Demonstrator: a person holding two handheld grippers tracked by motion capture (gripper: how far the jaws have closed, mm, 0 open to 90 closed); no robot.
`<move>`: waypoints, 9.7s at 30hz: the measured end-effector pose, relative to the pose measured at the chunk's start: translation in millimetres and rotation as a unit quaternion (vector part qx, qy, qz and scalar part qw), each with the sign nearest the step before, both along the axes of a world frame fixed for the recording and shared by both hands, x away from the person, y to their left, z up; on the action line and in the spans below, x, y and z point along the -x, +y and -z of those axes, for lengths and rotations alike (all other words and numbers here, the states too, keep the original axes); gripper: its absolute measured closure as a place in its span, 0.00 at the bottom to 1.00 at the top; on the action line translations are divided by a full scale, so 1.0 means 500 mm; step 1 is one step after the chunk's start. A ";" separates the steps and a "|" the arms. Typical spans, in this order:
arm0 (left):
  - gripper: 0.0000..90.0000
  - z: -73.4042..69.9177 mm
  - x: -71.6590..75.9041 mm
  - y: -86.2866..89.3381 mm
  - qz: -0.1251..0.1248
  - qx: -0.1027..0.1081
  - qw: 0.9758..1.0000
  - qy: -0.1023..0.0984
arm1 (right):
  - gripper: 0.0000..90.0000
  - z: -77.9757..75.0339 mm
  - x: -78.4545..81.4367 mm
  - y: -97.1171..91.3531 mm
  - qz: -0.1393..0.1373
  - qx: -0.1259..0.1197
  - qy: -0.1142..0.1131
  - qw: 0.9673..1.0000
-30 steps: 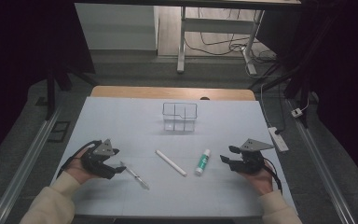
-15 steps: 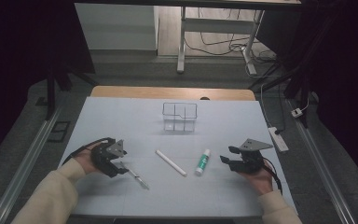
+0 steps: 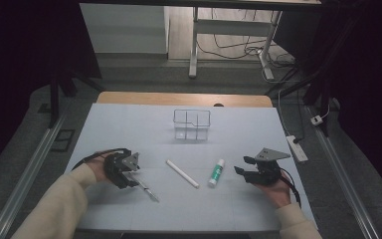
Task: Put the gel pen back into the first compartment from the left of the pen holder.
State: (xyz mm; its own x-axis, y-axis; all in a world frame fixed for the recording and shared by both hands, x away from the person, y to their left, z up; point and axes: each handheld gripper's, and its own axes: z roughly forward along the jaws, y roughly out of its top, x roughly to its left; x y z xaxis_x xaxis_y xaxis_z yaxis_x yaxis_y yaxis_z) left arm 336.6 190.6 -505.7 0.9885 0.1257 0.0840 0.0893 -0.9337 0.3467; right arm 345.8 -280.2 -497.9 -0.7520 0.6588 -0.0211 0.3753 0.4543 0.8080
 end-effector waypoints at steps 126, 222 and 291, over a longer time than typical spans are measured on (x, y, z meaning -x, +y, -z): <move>0.89 -0.051 -0.040 -0.189 -0.158 0.116 0.977 0.087 | 0.46 -0.061 0.035 0.230 -0.147 0.017 -0.060 0.987; 0.47 -0.093 0.027 -0.098 -0.219 0.263 0.939 -0.016 | 0.85 -0.046 -0.003 0.284 -0.209 0.103 -0.069 0.970; 0.36 0.006 0.149 0.057 -0.345 0.254 0.901 -0.066 | 0.85 -0.068 -0.034 0.248 -0.133 0.006 -0.064 0.989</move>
